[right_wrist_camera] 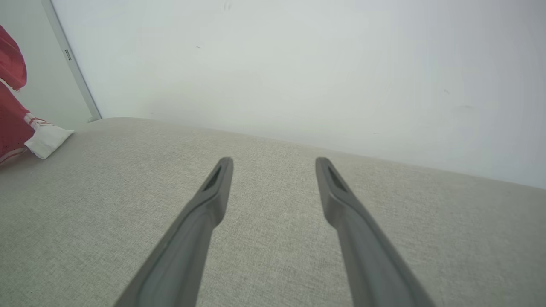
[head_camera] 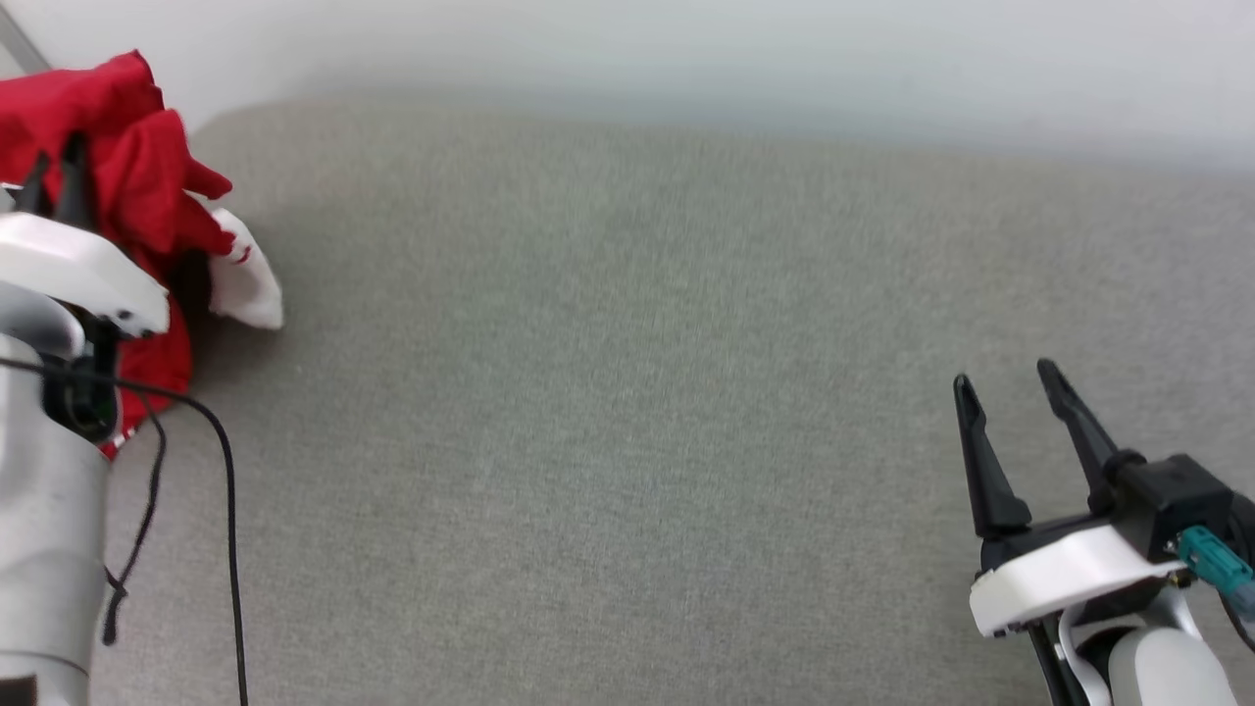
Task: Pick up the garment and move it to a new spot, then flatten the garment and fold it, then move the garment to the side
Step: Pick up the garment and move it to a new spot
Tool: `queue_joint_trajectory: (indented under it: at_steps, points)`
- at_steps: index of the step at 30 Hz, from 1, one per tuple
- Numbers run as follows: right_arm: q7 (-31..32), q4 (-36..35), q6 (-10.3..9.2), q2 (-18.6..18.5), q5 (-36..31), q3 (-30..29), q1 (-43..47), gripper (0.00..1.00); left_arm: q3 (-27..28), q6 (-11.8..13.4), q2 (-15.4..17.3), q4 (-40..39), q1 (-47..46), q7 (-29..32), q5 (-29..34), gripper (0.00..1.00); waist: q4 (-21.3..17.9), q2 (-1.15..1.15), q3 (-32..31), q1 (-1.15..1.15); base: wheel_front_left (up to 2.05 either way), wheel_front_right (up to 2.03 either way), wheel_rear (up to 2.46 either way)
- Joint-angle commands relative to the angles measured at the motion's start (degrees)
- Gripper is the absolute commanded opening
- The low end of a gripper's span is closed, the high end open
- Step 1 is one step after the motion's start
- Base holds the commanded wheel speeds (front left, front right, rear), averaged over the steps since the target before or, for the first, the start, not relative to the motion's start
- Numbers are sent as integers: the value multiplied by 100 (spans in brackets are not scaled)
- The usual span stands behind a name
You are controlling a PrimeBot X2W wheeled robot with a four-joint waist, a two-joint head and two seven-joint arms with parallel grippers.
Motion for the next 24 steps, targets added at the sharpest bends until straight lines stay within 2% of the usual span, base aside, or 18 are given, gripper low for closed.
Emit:
queue_joint_trajectory:
  at_steps: [1,11,16,24]
  points:
    - [-36,36,-4,32,39,-27,109,100,-40,-19,-54,-120,159,-156,54,0,-64,0,-409,0,0,0,0]
    - [0,57,-4,81,114,-186,519,100,-291,155,-591,-1475,1258,-395,169,0,-382,0,-1037,0,0,0,0]
    - [29,36,-3,87,207,-215,603,100,-661,178,-965,-2180,1860,-54,163,0,-643,0,-1138,0,0,0,0]
    - [27,8,-3,85,293,-272,656,100,-1554,51,-1657,-2945,2418,452,141,0,-1074,0,-1093,0,0,0,0]
